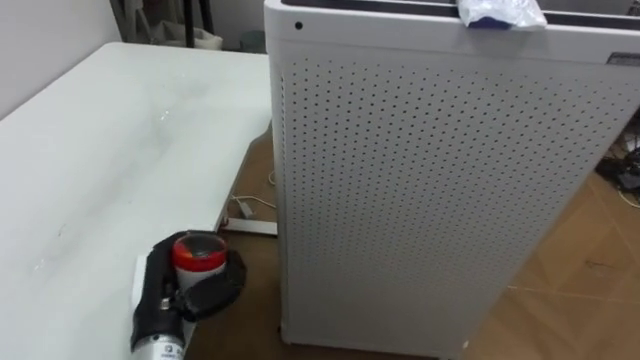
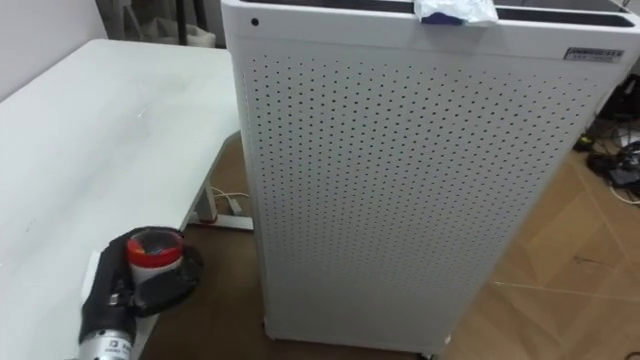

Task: Pick garbage

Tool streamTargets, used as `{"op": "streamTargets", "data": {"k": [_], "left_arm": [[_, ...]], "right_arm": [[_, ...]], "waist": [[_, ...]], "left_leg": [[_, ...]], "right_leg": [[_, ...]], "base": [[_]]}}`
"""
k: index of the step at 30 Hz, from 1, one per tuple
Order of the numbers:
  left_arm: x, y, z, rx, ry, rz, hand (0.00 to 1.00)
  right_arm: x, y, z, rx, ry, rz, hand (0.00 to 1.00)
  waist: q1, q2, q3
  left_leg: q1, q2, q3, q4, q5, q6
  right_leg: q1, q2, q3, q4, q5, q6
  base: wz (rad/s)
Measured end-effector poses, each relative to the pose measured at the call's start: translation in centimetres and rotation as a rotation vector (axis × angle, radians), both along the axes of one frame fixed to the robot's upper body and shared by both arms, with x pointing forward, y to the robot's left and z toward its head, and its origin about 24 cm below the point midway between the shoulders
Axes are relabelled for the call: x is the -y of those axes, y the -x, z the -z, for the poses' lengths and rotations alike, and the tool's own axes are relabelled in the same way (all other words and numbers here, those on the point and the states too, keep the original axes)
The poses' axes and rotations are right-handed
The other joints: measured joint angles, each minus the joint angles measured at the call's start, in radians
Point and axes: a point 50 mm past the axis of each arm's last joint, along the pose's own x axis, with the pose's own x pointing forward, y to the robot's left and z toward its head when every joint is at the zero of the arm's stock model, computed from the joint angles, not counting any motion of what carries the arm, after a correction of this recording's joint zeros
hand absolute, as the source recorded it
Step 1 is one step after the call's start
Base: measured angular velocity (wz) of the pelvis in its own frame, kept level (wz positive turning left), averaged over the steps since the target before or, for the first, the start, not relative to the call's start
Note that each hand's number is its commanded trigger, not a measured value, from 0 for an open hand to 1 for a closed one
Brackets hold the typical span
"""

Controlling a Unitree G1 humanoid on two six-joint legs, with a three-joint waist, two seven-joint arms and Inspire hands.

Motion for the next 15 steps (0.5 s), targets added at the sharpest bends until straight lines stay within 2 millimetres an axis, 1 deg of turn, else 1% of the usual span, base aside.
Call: {"op": "streamTargets", "data": {"k": [2,4,6,7,8,9,10,11,12,13,15], "left_arm": [[1.0,0.0,-0.1,0.003,0.008,0.071,1.00],[2.1,0.1,-0.3,0.004,0.015,0.151,1.00],[2.7,0.2,-0.5,0.004,0.033,0.206,1.00],[3.2,0.2,-0.6,0.007,0.043,0.241,1.00],[3.5,0.2,-0.8,0.011,0.044,0.269,1.00],[3.7,0.3,-0.8,0.013,0.045,0.282,1.00],[3.9,0.3,-0.9,0.015,0.047,0.310,1.00],[4.1,0.3,-0.9,0.015,0.049,0.324,1.00],[4.4,0.4,-1.0,0.014,0.051,0.353,1.00],[4.7,0.4,-1.0,0.014,0.052,0.380,1.00],[5.3,0.6,-1.1,0.011,0.052,0.433,1.00]], "right_arm": [[0.0,-0.4,-0.1,0.012,0.010,0.002,1.00],[0.0,-0.9,-0.3,0.026,0.019,0.006,1.00],[0.0,-1.3,-0.4,0.037,0.022,0.006,1.00],[0.0,-1.5,-0.5,0.041,0.023,0.004,1.00],[0.0,-1.8,-0.6,0.048,0.024,0.003,1.00],[0.0,-2.0,-0.6,0.053,0.024,0.001,1.00],[-0.1,-2.1,-0.7,0.058,0.028,-0.001,1.00],[-0.1,-2.2,-0.7,0.060,0.030,-0.002,1.00],[-0.2,-2.4,-0.8,0.069,0.033,-0.007,1.00],[-0.3,-2.9,-1.0,0.083,0.035,-0.010,1.00],[-0.3,-3.5,-1.3,0.104,0.040,-0.008,1.00]], "waist": [[0.000,0.002,0.0008],[0.001,0.009,0.0009],[-0.007,0.018,0.0020],[-0.010,0.022,0.0003],[-0.013,0.027,0.0004],[-0.017,0.030,0.0017],[-0.021,0.036,0.0025],[-0.021,0.038,0.0025],[-0.025,0.046,0.0040],[-0.032,0.054,0.0087],[-0.052,0.062,0.0104]], "left_leg": [[-0.008,0.001,0.011,0.000,0.000,0.000],[-0.019,0.006,0.039,0.000,0.000,0.000],[-0.020,0.013,0.056,-0.001,0.000,0.000],[-0.019,0.014,0.075,-0.001,0.000,0.000],[-0.018,0.014,0.088,0.000,0.000,0.000],[-0.018,0.013,0.088,0.000,0.000,0.000],[-0.018,0.014,0.103,0.001,0.000,0.000],[-0.019,0.014,0.110,0.003,0.000,0.000],[-0.024,0.014,0.112,0.004,0.000,0.000],[-0.029,0.013,0.113,0.004,0.000,0.000],[-0.041,0.013,0.115,0.012,0.000,0.000]], "right_leg": [[-0.016,0.003,0.012,0.000,0.005,-0.001],[-0.035,0.008,0.036,-0.001,0.014,-0.001],[-0.041,0.008,0.045,-0.003,0.019,0.000],[-0.047,0.008,0.057,0.000,0.019,0.000],[-0.053,0.010,0.070,0.000,0.020,0.001],[-0.054,0.010,0.076,0.001,0.020,0.001],[-0.058,0.013,0.092,0.001,0.021,0.003],[-0.061,0.013,0.096,0.001,0.021,0.003],[-0.067,0.013,0.102,0.003,0.023,0.003],[-0.073,0.013,0.103,0.004,0.023,0.003],[-0.089,0.012,0.105,0.012,0.023,0.003]], "base": [[-0.20],[-0.31],[-0.28],[-0.34],[-0.30],[-0.29],[-0.21],[-0.28],[-0.20],[-0.12],[-0.04]]}}
